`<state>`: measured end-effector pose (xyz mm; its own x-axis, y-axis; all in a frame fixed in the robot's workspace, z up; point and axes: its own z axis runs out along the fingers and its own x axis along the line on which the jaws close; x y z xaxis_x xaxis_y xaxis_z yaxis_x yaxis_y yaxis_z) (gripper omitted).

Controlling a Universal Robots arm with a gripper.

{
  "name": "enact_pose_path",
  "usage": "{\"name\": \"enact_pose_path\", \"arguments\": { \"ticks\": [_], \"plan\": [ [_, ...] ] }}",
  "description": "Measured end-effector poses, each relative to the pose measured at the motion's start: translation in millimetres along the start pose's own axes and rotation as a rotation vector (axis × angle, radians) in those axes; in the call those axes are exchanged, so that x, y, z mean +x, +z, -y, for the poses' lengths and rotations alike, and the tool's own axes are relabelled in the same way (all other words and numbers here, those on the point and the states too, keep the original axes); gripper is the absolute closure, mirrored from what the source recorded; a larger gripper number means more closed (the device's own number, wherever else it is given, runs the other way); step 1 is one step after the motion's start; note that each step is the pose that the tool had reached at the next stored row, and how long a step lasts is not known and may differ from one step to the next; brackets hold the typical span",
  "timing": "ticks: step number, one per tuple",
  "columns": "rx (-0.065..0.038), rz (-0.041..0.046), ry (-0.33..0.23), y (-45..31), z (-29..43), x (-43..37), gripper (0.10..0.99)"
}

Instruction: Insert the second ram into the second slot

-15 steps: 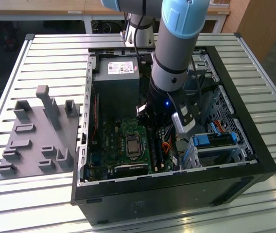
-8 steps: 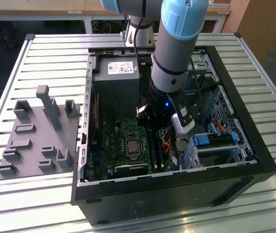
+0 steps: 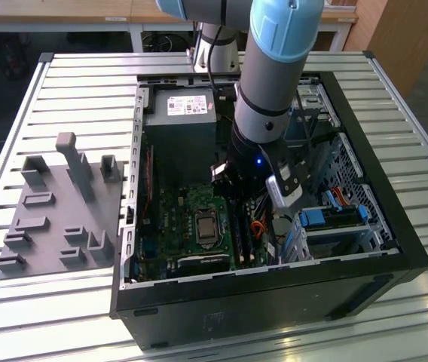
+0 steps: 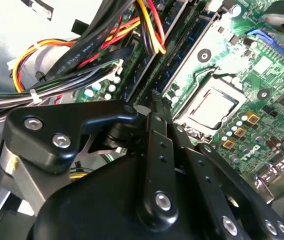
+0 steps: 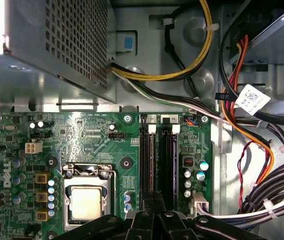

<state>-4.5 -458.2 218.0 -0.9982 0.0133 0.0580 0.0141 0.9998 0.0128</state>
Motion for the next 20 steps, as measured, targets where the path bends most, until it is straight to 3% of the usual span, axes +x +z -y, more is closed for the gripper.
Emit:
{"name": "enact_pose_path", "arguments": {
  "ticks": [9,20],
  "plan": [
    [0.003,-0.0008,0.000,-16.9,0.2,1.1,0.980],
    [0.003,-0.0017,0.000,-31.2,0.0,1.9,0.980]
  ]
}}
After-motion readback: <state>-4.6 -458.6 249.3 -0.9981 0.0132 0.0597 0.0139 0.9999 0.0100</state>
